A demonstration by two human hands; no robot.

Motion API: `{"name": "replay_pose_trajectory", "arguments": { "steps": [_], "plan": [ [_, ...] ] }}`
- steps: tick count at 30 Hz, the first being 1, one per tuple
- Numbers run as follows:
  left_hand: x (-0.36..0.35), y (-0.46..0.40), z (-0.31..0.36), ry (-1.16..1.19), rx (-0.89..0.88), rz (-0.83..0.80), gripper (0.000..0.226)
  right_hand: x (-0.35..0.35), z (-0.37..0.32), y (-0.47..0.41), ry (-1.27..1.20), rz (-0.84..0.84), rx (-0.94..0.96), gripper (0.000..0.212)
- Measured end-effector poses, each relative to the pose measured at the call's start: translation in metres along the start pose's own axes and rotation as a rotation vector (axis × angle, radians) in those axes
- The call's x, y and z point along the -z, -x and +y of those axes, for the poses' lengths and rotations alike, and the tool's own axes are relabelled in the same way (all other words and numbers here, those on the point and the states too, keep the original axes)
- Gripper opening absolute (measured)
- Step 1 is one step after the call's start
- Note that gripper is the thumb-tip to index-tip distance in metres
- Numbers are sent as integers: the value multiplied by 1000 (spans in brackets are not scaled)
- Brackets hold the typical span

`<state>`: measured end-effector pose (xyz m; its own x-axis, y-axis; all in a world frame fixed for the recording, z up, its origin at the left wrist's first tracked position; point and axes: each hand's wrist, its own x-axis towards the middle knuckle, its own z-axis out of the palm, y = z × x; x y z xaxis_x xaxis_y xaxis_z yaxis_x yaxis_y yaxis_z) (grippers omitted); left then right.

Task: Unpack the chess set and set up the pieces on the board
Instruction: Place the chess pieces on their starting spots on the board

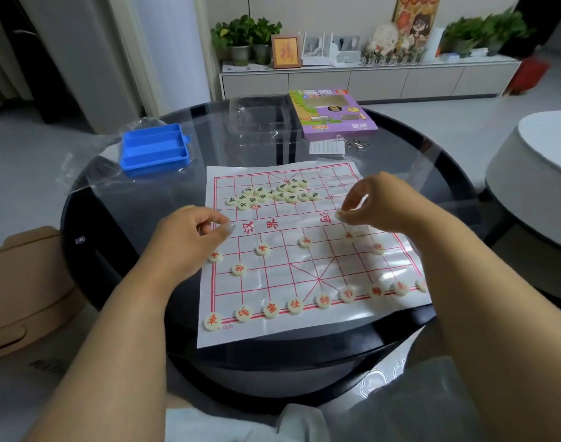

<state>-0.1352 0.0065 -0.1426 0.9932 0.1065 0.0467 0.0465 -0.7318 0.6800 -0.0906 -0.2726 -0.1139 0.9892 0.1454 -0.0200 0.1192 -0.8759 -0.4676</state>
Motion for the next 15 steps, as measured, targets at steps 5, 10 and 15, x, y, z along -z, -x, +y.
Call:
{"name": "replay_pose_trajectory", "arguments": {
  "steps": [5,10,15],
  "plan": [
    [-13,-9,7,-27,5,-4,15,8,29,9,58,1,-66,7],
    [-21,-14,9,-78,-37,-16,21,8,50,14,98,-23,-132,4],
    [-28,-17,13,-70,-42,-26,21,9,58,18,139,-25,-149,8]
  ]
}}
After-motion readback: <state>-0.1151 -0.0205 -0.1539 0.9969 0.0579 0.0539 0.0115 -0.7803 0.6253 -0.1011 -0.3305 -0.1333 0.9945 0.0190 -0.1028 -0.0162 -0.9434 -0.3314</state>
